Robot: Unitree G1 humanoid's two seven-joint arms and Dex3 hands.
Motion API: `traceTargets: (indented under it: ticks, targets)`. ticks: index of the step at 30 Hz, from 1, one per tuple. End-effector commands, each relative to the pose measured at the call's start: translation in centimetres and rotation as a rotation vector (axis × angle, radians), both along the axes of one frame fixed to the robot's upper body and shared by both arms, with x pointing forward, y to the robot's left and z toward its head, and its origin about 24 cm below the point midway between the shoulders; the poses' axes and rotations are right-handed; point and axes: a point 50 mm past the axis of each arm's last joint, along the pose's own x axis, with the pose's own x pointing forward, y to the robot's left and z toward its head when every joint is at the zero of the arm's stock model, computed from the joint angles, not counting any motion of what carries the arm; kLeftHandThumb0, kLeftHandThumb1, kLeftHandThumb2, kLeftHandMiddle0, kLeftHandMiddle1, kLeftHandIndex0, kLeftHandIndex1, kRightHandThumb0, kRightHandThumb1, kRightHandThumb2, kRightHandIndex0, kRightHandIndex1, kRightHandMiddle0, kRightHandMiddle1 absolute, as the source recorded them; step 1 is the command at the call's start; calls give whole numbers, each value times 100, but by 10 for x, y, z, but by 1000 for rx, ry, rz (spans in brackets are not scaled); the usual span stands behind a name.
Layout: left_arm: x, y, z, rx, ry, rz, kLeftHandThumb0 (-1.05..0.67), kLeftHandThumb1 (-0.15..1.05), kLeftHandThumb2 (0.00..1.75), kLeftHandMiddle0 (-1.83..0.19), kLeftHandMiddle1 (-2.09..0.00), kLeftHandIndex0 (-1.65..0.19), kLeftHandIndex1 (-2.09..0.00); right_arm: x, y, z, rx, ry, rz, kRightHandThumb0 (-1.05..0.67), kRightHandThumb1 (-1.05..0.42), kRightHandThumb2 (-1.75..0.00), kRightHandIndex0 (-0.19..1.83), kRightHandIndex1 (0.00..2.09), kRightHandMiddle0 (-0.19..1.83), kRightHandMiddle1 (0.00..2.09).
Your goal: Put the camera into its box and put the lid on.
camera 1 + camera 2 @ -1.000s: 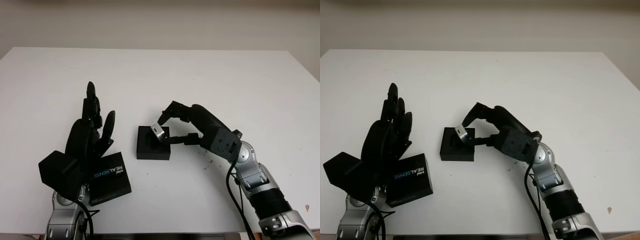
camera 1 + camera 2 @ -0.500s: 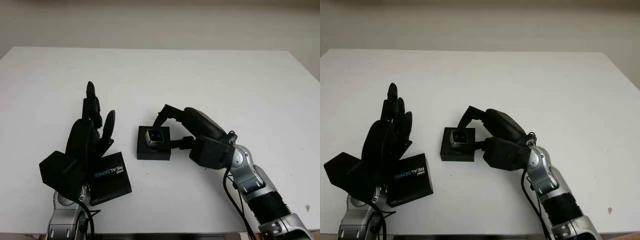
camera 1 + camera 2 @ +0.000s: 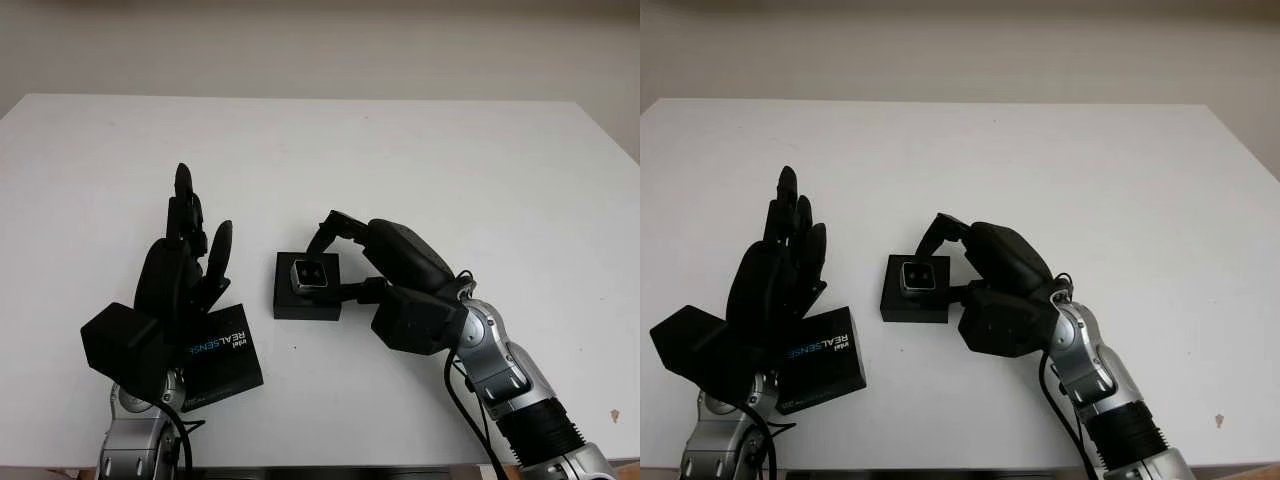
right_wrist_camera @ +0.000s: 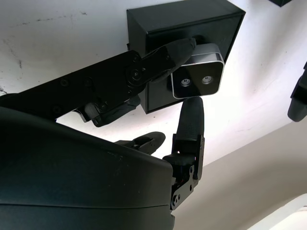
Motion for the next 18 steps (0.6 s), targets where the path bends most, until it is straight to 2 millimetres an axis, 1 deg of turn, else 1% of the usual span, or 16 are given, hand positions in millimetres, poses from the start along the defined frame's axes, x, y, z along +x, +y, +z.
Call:
traceTargets:
  ticks: [1, 6, 11, 14, 18]
  targets:
    - [-2, -2, 0, -5, -4, 1, -75, 105, 49, 19, 0, 19, 0, 0, -5, 6, 11, -15, -22, -36, -94, -5, 45, 14, 36, 156]
    - [-2, -4, -1, -11, -9, -8, -75, 105, 50, 19, 0, 19, 0, -1, -6, 7, 8, -23, -22, -36, -94, -5, 46, 15, 36, 158]
    - [-3, -5, -2, -15, -5, -6, -75, 105, 50, 19, 0, 19, 0, -4, -5, 8, 23, -17, -12, -34, -95, -6, 45, 15, 34, 170]
    - [-4, -6, -3, -25, -5, -4, -75, 105, 49, 19, 0, 19, 0, -6, -3, 8, 29, -3, -9, -33, -97, -6, 44, 15, 30, 183]
    - [-4, -7, -3, -32, -6, -4, -75, 105, 49, 19, 0, 19, 0, -8, -2, 7, 37, -2, 3, -33, -97, -5, 45, 15, 29, 187]
